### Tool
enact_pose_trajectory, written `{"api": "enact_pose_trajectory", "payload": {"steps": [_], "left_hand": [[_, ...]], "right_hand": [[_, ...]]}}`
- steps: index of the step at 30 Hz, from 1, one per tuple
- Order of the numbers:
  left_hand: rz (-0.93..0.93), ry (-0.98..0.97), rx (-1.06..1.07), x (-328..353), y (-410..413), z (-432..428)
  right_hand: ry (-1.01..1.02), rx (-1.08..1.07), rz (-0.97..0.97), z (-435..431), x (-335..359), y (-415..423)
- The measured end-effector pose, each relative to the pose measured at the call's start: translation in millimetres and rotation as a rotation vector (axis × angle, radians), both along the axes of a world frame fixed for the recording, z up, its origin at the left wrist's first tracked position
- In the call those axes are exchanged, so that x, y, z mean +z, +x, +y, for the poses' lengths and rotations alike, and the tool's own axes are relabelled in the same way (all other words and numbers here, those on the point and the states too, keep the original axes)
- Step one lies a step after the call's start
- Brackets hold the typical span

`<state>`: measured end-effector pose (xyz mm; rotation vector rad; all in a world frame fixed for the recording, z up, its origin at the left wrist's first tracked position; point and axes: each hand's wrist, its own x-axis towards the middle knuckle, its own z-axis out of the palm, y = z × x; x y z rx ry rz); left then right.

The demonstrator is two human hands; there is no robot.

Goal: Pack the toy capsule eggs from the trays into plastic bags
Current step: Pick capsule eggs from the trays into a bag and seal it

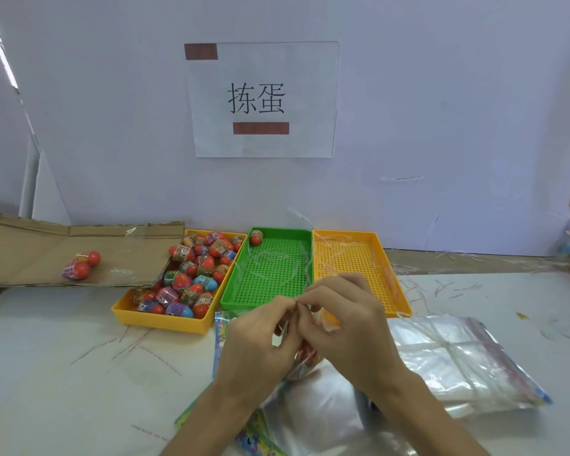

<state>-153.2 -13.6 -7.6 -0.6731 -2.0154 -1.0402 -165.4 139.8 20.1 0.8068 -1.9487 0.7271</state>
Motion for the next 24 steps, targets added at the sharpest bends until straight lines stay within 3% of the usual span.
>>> {"api": "enact_pose_trajectory", "payload": {"steps": [24], "left_hand": [[0.065, 0.045, -0.02, -1.7, -4.7, -3.0]], "right_hand": [[-0.111, -0.004, -0.088, -3.7, 3.8, 3.8]]}}
